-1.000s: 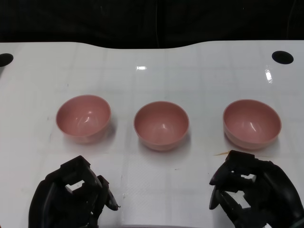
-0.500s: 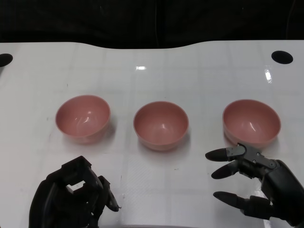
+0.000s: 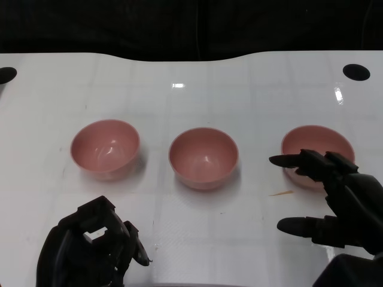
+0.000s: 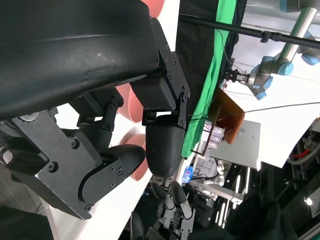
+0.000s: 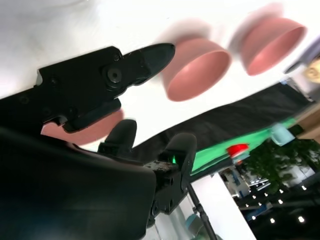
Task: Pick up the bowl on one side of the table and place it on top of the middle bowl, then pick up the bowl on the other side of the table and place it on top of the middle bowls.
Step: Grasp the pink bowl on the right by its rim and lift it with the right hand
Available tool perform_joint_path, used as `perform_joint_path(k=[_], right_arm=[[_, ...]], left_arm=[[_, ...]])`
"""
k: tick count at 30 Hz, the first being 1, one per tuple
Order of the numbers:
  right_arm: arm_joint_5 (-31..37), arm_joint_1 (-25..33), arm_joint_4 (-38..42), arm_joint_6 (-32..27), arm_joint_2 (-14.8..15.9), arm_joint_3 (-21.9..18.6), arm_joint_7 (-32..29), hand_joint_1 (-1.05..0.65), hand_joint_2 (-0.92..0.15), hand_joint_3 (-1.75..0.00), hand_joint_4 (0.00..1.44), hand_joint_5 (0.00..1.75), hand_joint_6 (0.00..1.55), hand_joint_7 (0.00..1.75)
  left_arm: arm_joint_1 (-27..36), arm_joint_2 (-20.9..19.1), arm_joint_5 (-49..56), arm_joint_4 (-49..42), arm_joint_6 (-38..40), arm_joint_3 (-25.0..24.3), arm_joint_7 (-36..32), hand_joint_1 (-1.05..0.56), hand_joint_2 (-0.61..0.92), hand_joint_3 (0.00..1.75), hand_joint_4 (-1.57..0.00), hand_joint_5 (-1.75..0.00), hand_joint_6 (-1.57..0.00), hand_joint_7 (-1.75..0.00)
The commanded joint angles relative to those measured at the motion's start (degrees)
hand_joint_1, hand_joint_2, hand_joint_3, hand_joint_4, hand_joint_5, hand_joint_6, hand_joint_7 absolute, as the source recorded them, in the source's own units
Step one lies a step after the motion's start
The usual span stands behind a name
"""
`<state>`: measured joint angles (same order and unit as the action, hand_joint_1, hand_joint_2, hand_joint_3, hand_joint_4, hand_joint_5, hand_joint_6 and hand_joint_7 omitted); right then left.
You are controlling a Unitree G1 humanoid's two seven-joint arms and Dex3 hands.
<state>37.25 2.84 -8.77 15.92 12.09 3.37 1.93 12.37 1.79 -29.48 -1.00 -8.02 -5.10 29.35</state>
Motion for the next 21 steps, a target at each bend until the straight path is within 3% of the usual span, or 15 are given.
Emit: perform_joint_path(k=[1,10,14,21], right_arm=[[4.2,-0.8,-1.0,-2.8,1.4,0.8,-2.4,-0.67,-0.76,0.0,0.0,1.01,0.09,0.62],[8.0,-2.6,-0.5,-7.1,2.4,2.7,-4.6,-0.68,-0.74,0.0,0.0,1.01,0.09,0.61],[18.4,-6.2,2.4,-13.9,4.2,5.0,-6.1,-0.75,-0.77,-0.01,0.0,1.02,0.1,0.62],[22.7,-9.5,5.4,-20.2,4.8,7.7,-6.3,-0.74,-0.77,0.0,0.0,1.0,0.09,0.62]], left_arm=[[0.3,-0.6,0.8,0.5,-0.2,-0.1,0.1,-0.11,0.29,1.27,-1.01,-1.45,-0.97,-1.31],[0.5,-0.8,0.9,0.8,0.1,0.0,0.2,-0.1,0.26,1.3,-1.0,-1.46,-0.97,-1.32],[0.5,-0.6,0.5,0.8,0.0,0.0,0.7,-0.11,0.26,1.28,-1.0,-1.46,-0.97,-1.32],[0.5,-0.6,0.5,0.3,-0.5,-0.1,1.2,-0.11,0.29,1.27,-0.99,-1.46,-0.96,-1.31]])
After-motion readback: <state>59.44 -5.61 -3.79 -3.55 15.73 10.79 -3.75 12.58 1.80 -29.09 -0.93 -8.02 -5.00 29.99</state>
